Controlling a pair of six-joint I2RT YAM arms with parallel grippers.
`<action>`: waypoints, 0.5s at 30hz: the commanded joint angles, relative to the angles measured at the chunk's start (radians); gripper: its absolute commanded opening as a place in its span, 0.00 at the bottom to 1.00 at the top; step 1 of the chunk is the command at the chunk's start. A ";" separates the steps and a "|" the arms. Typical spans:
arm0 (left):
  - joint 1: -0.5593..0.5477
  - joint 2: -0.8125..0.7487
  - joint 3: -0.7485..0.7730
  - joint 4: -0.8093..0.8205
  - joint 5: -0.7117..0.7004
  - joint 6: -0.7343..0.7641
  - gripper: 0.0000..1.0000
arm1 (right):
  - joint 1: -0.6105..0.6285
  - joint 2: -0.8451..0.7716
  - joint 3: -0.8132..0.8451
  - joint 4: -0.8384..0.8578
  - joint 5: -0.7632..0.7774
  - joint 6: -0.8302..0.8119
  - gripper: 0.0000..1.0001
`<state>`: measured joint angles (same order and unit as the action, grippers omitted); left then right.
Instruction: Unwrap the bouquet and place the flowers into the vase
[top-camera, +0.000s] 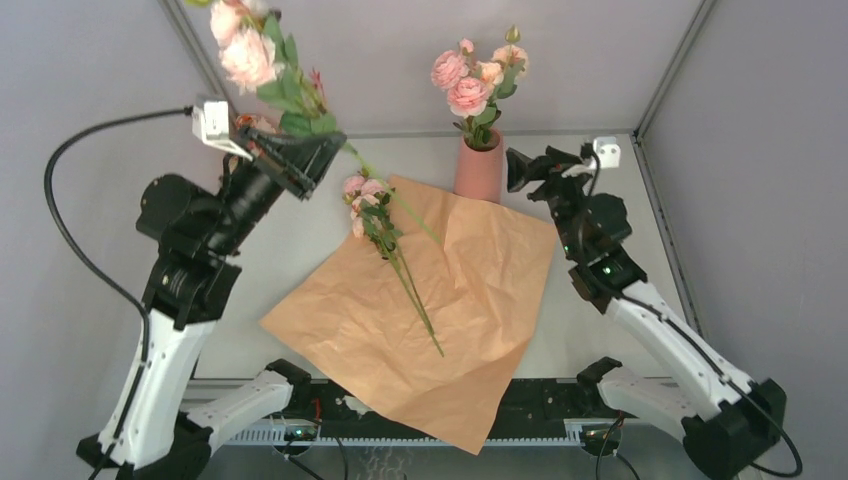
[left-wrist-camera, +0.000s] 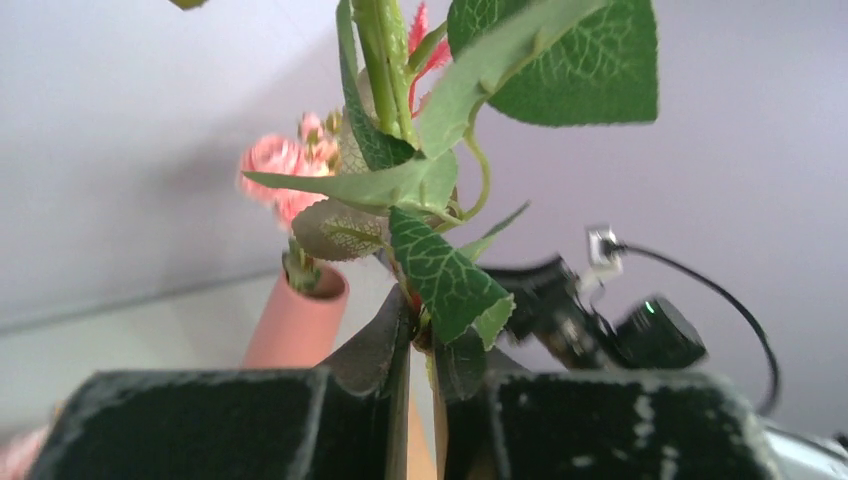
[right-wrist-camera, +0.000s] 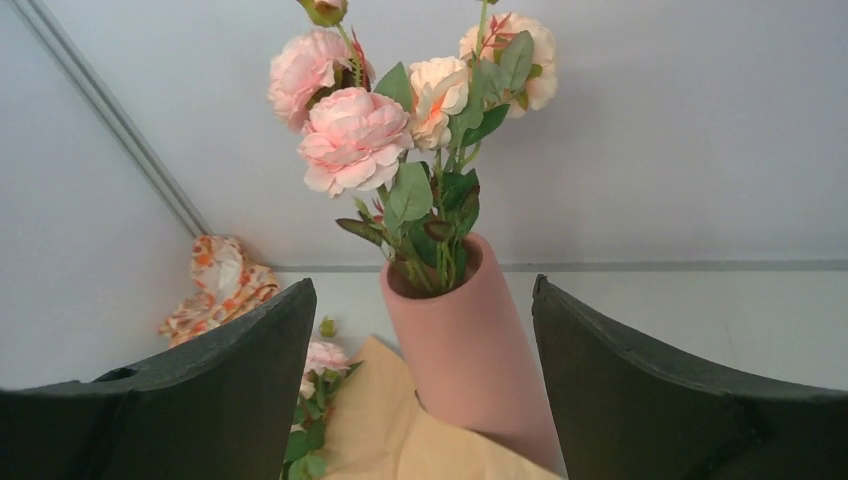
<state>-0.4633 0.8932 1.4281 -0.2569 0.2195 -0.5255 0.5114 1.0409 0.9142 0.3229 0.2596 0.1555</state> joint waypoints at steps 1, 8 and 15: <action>0.000 0.140 0.161 0.155 -0.015 0.108 0.13 | 0.015 -0.164 -0.086 -0.029 -0.017 0.099 0.88; -0.077 0.382 0.439 0.144 -0.081 0.314 0.15 | 0.085 -0.376 -0.188 -0.184 -0.009 0.154 0.92; -0.168 0.702 0.799 0.048 -0.149 0.432 0.15 | 0.111 -0.526 -0.264 -0.273 0.031 0.183 0.97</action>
<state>-0.5999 1.4658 2.0377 -0.1825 0.1219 -0.2043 0.6147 0.5594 0.6586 0.1085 0.2714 0.3008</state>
